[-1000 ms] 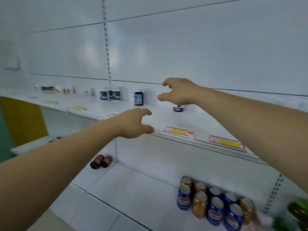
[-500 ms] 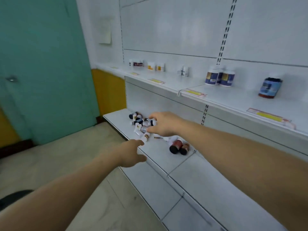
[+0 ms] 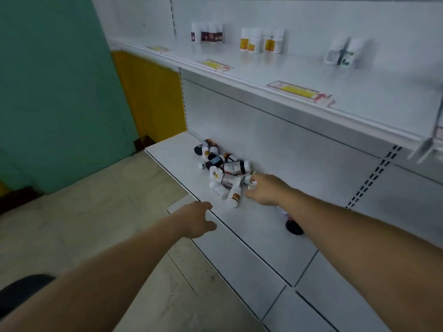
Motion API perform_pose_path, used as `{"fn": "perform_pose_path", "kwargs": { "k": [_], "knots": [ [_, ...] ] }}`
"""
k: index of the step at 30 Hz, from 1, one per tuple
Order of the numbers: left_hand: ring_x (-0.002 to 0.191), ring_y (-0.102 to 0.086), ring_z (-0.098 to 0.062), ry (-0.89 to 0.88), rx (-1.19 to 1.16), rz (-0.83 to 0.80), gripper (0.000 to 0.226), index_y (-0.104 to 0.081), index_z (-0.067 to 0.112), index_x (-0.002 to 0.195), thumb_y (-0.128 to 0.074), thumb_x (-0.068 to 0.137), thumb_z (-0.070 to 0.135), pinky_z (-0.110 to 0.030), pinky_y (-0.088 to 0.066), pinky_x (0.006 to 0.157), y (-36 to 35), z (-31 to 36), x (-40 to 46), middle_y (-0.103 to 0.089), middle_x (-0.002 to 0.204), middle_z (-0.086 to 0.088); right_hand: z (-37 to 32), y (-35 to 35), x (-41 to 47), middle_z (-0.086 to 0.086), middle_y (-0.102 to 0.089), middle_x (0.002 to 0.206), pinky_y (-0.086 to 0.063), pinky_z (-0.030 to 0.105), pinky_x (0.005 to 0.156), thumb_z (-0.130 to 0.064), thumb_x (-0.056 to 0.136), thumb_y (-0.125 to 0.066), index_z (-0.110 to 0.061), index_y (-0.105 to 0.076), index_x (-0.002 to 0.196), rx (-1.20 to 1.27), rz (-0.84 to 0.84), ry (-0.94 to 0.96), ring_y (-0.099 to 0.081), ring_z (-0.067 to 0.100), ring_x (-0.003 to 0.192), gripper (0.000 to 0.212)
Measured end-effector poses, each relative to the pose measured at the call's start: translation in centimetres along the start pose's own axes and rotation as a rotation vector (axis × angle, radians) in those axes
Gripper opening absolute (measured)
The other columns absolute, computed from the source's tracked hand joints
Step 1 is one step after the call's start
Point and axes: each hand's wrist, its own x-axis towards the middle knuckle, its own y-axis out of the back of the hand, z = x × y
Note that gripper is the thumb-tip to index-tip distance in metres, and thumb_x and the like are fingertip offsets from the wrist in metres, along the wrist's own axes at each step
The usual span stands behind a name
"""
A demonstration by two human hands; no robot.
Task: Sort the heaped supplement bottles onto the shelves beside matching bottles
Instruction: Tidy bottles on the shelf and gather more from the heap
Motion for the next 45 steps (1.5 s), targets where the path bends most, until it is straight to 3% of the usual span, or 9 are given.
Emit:
{"fn": "perform_pose_path", "kwargs": {
  "k": [4, 11, 17, 22, 26, 29, 33, 38, 45],
  "knots": [
    [0.134, -0.037, -0.024, -0.041, 0.008, -0.068, 0.067, -0.028, 0.020, 0.147, -0.054, 0.091, 0.047, -0.033, -0.034, 0.106, 1.7, -3.8, 8.0, -0.034, 0.150, -0.007, -0.6, -2.7, 5.0, 0.013, -0.040, 0.144, -0.036, 0.033, 0.102, -0.044, 0.089, -0.055, -0.016, -0.042, 0.140, 0.016, -0.004, -0.118, -0.042, 0.030, 0.128, 0.059],
    [0.139, -0.028, -0.028, -0.235, 0.072, -0.160, 0.073, -0.020, 0.015, 0.149, -0.058, 0.091, 0.038, -0.034, -0.026, 0.111, 2.2, -9.9, 22.3, -0.022, 0.155, -0.011, -2.0, -10.7, 12.9, 0.014, -0.046, 0.142, -0.035, 0.024, 0.084, -0.035, 0.095, -0.054, -0.014, -0.030, 0.146, 0.253, 0.030, -0.386, -0.047, 0.029, 0.125, 0.060],
    [0.145, -0.006, -0.027, -0.531, 0.329, -0.139, 0.070, -0.003, 0.021, 0.152, -0.046, 0.096, 0.016, -0.044, -0.021, 0.115, 0.1, -11.0, 29.5, 0.003, 0.160, 0.000, -1.7, -16.5, 17.2, 0.018, -0.035, 0.141, -0.038, 0.042, 0.103, -0.041, 0.094, -0.051, -0.027, -0.024, 0.149, 0.289, 0.010, -0.578, -0.041, 0.039, 0.127, 0.063],
    [0.131, -0.030, -0.028, -0.668, 0.354, 0.138, 0.067, -0.023, 0.018, 0.147, -0.055, 0.089, 0.011, -0.040, -0.035, 0.103, -2.3, -10.7, 32.2, -0.029, 0.146, -0.008, -1.6, -18.5, 18.1, 0.013, -0.054, 0.117, -0.045, 0.037, 0.084, -0.036, 0.091, -0.056, -0.021, -0.036, 0.130, 0.341, 0.240, -0.680, -0.055, 0.034, 0.107, 0.046],
    [0.115, -0.048, -0.031, -0.597, -0.033, 0.015, 0.055, -0.040, 0.013, 0.137, -0.060, 0.086, 0.011, -0.037, -0.040, 0.099, -1.9, -10.2, 31.9, -0.038, 0.137, -0.011, -2.2, -17.5, 16.6, 0.012, -0.056, 0.126, -0.046, 0.035, 0.085, -0.027, 0.092, -0.054, -0.018, -0.034, 0.137, 0.719, 0.336, -0.827, -0.057, 0.031, 0.109, 0.050],
    [0.091, -0.052, -0.021, -0.409, -0.457, -0.032, 0.038, -0.046, 0.013, 0.119, -0.062, 0.084, 0.010, -0.027, -0.039, 0.080, 0.4, -9.4, 29.2, -0.052, 0.110, -0.008, -3.2, -15.0, 14.0, 0.016, -0.057, 0.117, -0.051, 0.036, 0.078, -0.018, 0.095, -0.047, -0.013, -0.044, 0.133, 1.404, 0.419, -0.877, -0.058, 0.031, 0.097, 0.038],
    [0.093, -0.057, -0.023, -0.191, -0.943, -0.114, 0.014, -0.055, 0.018, 0.092, -0.061, 0.086, 0.007, -0.034, -0.050, 0.080, 4.2, -8.6, 24.5, -0.057, 0.108, -0.009, -5.5, -11.9, 9.9, 0.020, -0.056, 0.107, -0.051, 0.035, 0.077, -0.010, 0.096, -0.038, -0.007, -0.055, 0.114, 2.141, 0.505, -0.747, -0.055, 0.033, 0.089, 0.025],
    [0.073, -0.061, -0.017, -0.131, -1.424, -0.303, 0.007, -0.059, 0.017, 0.089, -0.055, 0.094, 0.017, -0.033, -0.051, 0.070, 9.3, -6.8, 18.5, -0.063, 0.083, -0.004, -9.3, -9.1, 6.1, 0.006, -0.060, 0.090, -0.048, 0.023, 0.059, -0.031, 0.092, -0.058, -0.016, -0.061, 0.103, 2.016, 0.468, -0.579, -0.055, 0.019, 0.070, 0.019],
    [0.072, -0.070, -0.024, -0.202, -1.516, -0.686, 0.038, -0.059, 0.019, 0.114, -0.040, 0.096, 0.046, -0.040, -0.058, 0.061, 13.6, -5.5, 13.2, -0.069, 0.096, -0.010, -15.0, -5.6, 1.0, 0.013, -0.062, 0.084, -0.043, 0.029, 0.070, -0.024, 0.095, -0.043, -0.008, -0.062, 0.109, 2.005, 0.648, -0.432, -0.057, 0.023, 0.071, 0.029]
  ]
}}
